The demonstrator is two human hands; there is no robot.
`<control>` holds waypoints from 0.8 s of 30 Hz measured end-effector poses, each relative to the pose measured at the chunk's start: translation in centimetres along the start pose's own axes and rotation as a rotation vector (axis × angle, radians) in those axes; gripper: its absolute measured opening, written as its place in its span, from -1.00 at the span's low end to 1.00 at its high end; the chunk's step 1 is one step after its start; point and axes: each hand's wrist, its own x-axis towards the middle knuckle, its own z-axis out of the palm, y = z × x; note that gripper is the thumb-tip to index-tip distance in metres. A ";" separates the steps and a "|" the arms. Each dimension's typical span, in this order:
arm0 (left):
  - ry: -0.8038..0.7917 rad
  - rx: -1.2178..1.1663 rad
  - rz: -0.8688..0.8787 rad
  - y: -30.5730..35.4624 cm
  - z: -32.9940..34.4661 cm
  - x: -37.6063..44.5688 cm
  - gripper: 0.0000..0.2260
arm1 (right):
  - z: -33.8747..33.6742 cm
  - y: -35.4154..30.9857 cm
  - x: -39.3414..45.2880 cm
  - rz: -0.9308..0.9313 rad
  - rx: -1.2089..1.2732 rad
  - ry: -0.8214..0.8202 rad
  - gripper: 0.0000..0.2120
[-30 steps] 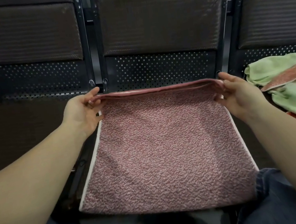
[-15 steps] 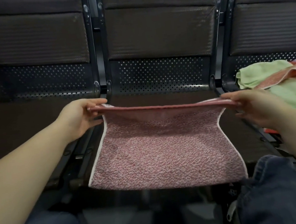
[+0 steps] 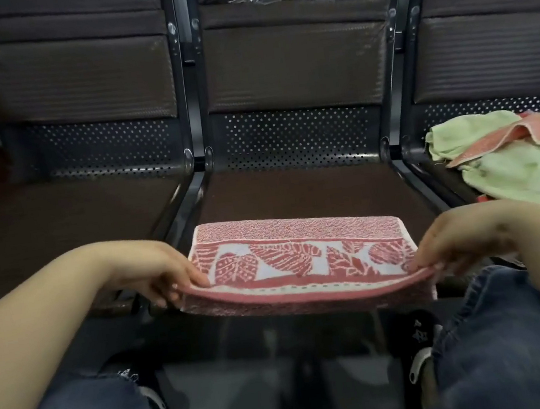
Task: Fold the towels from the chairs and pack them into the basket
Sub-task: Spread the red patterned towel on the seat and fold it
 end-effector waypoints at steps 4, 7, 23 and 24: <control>-0.019 0.188 -0.087 0.6 0.8 0.1 -0.80 | 1.0 -1.0 0.4 0.122 -0.186 -0.014 -0.86; 0.065 0.413 -0.172 1.7 1.2 -0.2 -0.82 | 1.0 -2.1 1.0 0.139 -0.435 0.228 -0.69; 0.225 0.808 -0.075 7.8 9.2 7.5 -0.16 | 9.0 -7.9 8.2 0.185 -0.473 0.304 -0.06; 0.222 0.799 -0.093 7.9 9.0 7.9 -0.15 | 8.9 -7.9 8.9 0.185 -0.473 0.303 -0.04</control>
